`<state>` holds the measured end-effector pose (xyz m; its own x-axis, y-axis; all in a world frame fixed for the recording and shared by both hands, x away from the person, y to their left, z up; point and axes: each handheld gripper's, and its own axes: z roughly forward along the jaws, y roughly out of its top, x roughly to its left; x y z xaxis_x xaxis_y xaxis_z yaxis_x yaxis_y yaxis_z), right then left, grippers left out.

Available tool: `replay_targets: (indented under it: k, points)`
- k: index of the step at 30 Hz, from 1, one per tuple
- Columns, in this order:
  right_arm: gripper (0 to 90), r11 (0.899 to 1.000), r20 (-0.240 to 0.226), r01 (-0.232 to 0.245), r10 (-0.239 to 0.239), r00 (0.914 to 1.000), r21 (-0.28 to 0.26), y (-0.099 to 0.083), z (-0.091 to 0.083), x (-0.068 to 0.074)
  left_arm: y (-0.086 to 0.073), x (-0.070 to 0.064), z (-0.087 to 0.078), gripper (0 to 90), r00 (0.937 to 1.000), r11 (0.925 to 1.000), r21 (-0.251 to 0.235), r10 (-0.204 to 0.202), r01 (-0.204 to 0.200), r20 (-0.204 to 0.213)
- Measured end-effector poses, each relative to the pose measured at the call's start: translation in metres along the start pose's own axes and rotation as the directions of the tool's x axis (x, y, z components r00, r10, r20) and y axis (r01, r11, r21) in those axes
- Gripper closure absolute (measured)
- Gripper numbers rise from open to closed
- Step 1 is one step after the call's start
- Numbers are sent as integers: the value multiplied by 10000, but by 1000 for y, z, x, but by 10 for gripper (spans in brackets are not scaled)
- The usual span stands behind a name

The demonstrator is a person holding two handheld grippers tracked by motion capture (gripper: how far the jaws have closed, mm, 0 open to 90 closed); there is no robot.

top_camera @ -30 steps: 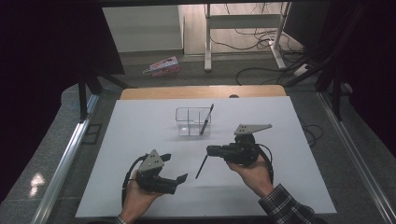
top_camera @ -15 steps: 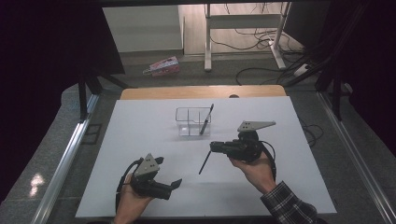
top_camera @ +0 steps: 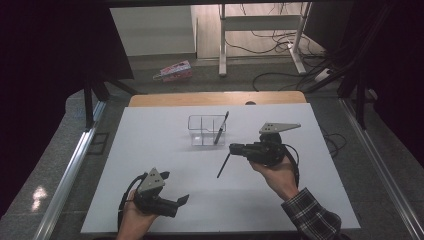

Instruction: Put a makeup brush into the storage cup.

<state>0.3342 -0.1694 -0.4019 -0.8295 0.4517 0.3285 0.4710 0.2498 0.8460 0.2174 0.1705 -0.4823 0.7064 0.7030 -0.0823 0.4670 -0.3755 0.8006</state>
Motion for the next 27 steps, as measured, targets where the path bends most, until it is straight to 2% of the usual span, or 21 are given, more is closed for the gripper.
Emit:
replay_targets:
  k: [9, 20, 27]
  points:
    - [851, 9997, 292, 76, -70, 9996, -225, 11, -4, -9, -9, 1, -7, 19, 9999, 10000, 41, -66, 66, -85]
    - [851, 9980, 620, -23, 62, 9981, -631, 25, -8, -24, -17, 0, -13, 23, 9989, 10000, 54, 67, -64, -460]
    - [851, 9971, 794, -46, 107, 9968, -764, 33, -7, -31, -22, 0, -18, 22, 9989, 10000, -19, -82, 81, -451]
